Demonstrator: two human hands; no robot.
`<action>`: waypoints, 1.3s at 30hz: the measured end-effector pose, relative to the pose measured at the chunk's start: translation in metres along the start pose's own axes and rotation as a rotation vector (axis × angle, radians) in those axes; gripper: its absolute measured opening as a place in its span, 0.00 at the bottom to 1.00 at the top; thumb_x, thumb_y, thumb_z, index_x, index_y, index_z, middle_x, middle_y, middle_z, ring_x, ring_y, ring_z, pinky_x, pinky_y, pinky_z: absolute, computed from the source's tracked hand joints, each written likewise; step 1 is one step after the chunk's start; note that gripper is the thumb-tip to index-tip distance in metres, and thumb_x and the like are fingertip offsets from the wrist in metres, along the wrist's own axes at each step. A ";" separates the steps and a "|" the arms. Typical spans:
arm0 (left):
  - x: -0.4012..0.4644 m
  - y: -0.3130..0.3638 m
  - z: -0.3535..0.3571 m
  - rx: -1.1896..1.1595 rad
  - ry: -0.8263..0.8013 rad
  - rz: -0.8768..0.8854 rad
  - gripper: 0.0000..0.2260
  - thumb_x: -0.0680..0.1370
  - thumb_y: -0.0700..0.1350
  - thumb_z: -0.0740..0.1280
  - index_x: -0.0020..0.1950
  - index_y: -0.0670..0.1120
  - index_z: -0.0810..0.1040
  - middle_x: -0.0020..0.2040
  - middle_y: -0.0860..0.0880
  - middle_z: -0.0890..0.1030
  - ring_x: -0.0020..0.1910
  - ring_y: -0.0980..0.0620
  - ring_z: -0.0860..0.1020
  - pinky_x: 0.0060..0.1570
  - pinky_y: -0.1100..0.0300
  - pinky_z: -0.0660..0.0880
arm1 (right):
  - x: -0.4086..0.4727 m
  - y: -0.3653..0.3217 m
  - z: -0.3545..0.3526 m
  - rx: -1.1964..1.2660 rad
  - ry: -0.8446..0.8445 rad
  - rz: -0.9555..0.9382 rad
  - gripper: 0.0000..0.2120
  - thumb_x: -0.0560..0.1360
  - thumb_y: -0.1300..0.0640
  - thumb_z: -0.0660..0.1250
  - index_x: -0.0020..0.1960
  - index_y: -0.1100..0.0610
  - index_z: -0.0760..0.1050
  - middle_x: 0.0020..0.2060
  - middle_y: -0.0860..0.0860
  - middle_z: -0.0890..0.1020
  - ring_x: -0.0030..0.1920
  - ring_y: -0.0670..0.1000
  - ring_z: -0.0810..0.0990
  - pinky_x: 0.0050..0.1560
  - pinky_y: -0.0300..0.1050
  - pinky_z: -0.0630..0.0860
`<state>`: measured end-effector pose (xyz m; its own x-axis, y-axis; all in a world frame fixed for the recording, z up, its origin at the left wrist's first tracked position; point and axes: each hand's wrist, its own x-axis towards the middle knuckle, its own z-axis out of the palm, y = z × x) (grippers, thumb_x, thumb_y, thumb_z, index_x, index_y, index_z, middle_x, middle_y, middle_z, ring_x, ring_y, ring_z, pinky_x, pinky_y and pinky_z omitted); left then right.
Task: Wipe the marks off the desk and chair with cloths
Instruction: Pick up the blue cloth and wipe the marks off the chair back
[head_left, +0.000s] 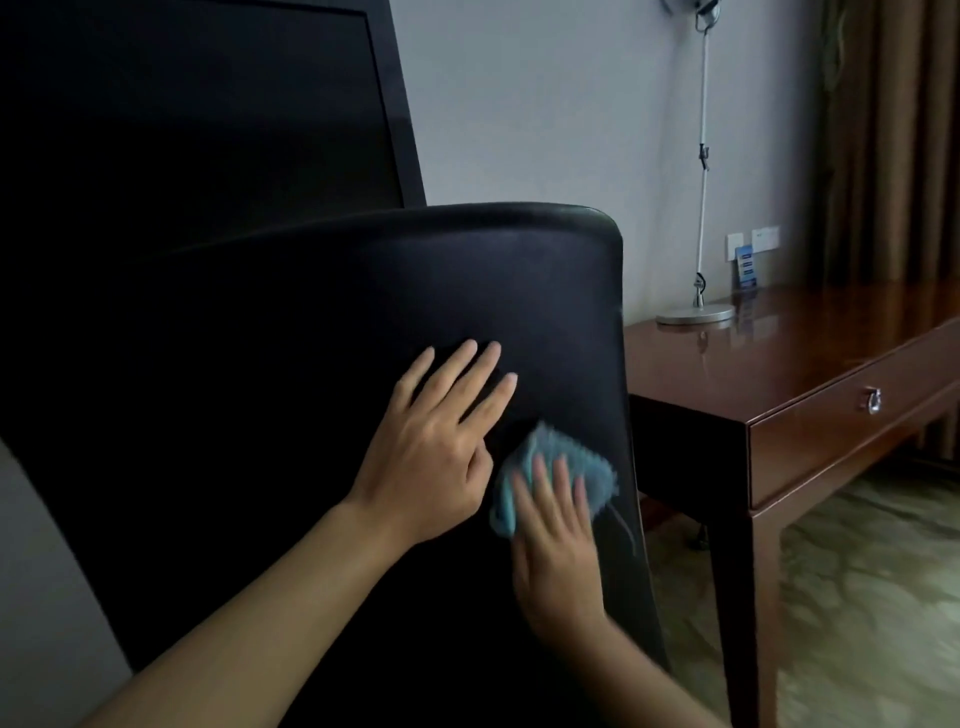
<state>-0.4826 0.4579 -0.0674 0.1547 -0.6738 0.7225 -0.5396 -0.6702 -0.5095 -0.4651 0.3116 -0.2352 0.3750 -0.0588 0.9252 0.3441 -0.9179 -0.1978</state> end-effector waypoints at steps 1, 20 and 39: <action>-0.003 -0.003 0.004 0.025 -0.031 0.029 0.28 0.72 0.43 0.66 0.73 0.45 0.71 0.77 0.43 0.65 0.78 0.44 0.60 0.76 0.43 0.55 | -0.024 0.002 0.005 -0.043 -0.060 -0.046 0.26 0.82 0.50 0.50 0.79 0.48 0.49 0.79 0.48 0.49 0.78 0.57 0.51 0.74 0.62 0.54; -0.005 -0.006 0.019 0.035 -0.024 0.075 0.26 0.72 0.46 0.66 0.72 0.49 0.73 0.79 0.44 0.59 0.80 0.43 0.52 0.77 0.43 0.44 | -0.073 0.006 0.019 0.330 0.018 0.973 0.31 0.82 0.53 0.49 0.69 0.24 0.35 0.78 0.41 0.45 0.76 0.38 0.37 0.78 0.54 0.50; -0.001 -0.001 0.009 0.054 -0.176 0.050 0.28 0.71 0.47 0.68 0.72 0.50 0.72 0.80 0.45 0.56 0.80 0.44 0.48 0.77 0.44 0.40 | -0.061 0.012 0.004 0.399 -0.006 0.988 0.27 0.83 0.48 0.52 0.69 0.28 0.38 0.77 0.38 0.41 0.77 0.42 0.38 0.76 0.47 0.41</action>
<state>-0.4749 0.4569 -0.0718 0.2734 -0.7476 0.6053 -0.5059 -0.6470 -0.5705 -0.4806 0.3052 -0.2953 0.6460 -0.7041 0.2949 0.1416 -0.2690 -0.9527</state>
